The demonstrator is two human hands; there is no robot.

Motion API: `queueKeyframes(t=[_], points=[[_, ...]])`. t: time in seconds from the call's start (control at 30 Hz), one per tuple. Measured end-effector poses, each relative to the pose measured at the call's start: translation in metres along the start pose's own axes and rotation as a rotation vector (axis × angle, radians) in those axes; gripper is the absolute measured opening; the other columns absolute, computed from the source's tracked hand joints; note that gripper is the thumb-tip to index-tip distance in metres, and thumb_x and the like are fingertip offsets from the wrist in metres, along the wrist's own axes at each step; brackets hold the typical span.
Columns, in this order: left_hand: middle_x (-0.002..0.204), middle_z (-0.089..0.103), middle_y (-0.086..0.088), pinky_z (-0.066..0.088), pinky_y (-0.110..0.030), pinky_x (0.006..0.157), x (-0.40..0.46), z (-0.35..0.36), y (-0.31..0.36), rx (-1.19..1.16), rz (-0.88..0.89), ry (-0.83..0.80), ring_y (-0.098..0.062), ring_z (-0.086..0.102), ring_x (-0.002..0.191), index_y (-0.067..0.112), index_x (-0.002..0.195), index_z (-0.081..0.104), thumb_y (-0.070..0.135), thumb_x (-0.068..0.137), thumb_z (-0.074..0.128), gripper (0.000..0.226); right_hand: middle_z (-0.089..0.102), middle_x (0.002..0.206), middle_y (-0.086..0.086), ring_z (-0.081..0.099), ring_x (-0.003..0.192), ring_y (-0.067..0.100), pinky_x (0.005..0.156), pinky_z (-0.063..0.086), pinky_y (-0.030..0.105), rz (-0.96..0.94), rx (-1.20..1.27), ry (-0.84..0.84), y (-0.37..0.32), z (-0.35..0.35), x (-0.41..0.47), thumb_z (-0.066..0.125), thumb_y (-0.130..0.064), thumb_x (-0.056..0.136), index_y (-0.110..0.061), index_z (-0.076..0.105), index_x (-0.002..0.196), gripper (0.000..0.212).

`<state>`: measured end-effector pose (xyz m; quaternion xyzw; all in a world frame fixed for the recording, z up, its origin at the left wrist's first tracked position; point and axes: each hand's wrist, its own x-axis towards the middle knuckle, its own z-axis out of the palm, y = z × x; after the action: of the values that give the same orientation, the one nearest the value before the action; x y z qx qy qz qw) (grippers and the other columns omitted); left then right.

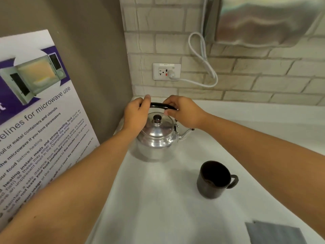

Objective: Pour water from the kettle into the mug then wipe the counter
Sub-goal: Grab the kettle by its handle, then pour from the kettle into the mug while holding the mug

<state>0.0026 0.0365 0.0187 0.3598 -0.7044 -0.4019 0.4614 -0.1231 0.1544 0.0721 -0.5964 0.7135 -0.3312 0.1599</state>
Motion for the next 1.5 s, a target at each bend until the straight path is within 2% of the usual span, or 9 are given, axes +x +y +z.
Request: queueKeyframes(t=[0.13,0.27,0.37,0.53,0.67,0.87,1.07,1.17,1.5], points=[[0.040,0.028,0.014,0.026,-0.016,0.040,-0.014,-0.007,0.023,-0.060,0.009,0.066,-0.003,0.028,0.041,0.013,0.054,0.039,0.033,0.085,0.052,0.040,0.061,0.120,-0.003,0.055,0.109,0.011,0.086,0.042,0.017,0.000,0.085,0.038,0.001,-0.022,-0.046,0.062,-0.026,0.088,-0.017,0.052,0.129,0.043],[0.040,0.026,0.014,0.024,-0.018,0.039,-0.027,-0.021,0.045,-0.100,0.053,0.102,-0.003,0.025,0.042,0.015,0.051,0.038,0.029,0.080,0.053,0.035,0.065,0.107,-0.011,0.059,0.099,0.004,0.082,0.040,0.011,0.097,0.177,0.189,0.030,-0.034,-0.112,0.056,-0.038,0.090,-0.026,0.062,0.112,0.026],[0.045,0.028,0.009,0.023,-0.021,0.040,-0.039,-0.028,0.061,-0.091,0.080,0.126,-0.005,0.026,0.045,0.013,0.051,0.042,0.032,0.075,0.052,0.032,0.066,0.107,-0.007,0.058,0.098,0.009,0.082,0.040,0.015,0.264,0.208,0.272,0.068,-0.025,-0.160,0.047,-0.033,0.095,-0.022,0.064,0.106,0.023],[0.040,0.024,0.012,0.021,-0.021,0.040,-0.058,-0.035,0.079,-0.083,0.098,0.112,-0.005,0.023,0.043,0.022,0.042,0.035,0.031,0.074,0.053,0.038,0.066,0.110,0.003,0.059,0.103,0.020,0.093,0.043,0.032,0.483,0.344,0.242,0.113,0.003,-0.208,0.037,-0.021,0.096,-0.015,0.064,0.107,0.030],[0.039,0.024,0.011,0.021,-0.023,0.042,-0.075,-0.035,0.078,-0.031,0.089,0.101,-0.007,0.023,0.044,0.018,0.045,0.036,0.032,0.073,0.054,0.036,0.065,0.085,-0.001,0.058,0.084,0.018,0.079,0.043,0.028,0.495,0.395,0.224,0.124,0.019,-0.218,0.038,-0.022,0.095,-0.016,0.065,0.083,0.030],[0.035,0.024,0.009,0.021,-0.017,0.039,-0.095,-0.023,0.076,0.053,0.137,0.035,-0.007,0.025,0.039,0.019,0.039,0.032,0.025,0.077,0.055,0.045,0.056,0.077,0.013,0.052,0.080,0.028,0.094,0.044,0.056,0.501,0.484,0.195,0.125,0.022,-0.220,0.038,-0.023,0.095,-0.009,0.053,0.069,0.032],[0.040,0.027,0.007,0.025,-0.022,0.044,-0.099,-0.013,0.086,0.145,0.172,-0.024,-0.009,0.026,0.045,0.012,0.043,0.037,0.024,0.076,0.054,0.039,0.053,0.077,0.015,0.051,0.079,0.026,0.079,0.043,0.042,0.470,0.387,0.163,0.124,0.021,-0.219,0.036,-0.017,0.092,-0.009,0.046,0.067,0.029],[0.049,0.032,-0.009,0.028,-0.024,0.049,-0.100,-0.007,0.093,0.181,0.214,-0.048,-0.015,0.030,0.049,-0.003,0.052,0.041,0.022,0.075,0.055,0.037,0.052,0.076,0.015,0.050,0.077,0.026,0.078,0.041,0.039,0.451,0.351,0.146,0.124,0.019,-0.219,0.035,-0.013,0.092,-0.011,0.043,0.064,0.030],[0.047,0.030,-0.007,0.029,-0.026,0.050,-0.098,0.006,0.104,0.274,0.306,-0.100,-0.014,0.030,0.048,-0.003,0.051,0.042,0.027,0.076,0.055,0.041,0.051,0.071,0.007,0.051,0.076,0.025,0.072,0.038,0.036,0.394,0.244,0.070,0.127,0.015,-0.217,0.032,-0.012,0.093,-0.011,0.042,0.065,0.031]])
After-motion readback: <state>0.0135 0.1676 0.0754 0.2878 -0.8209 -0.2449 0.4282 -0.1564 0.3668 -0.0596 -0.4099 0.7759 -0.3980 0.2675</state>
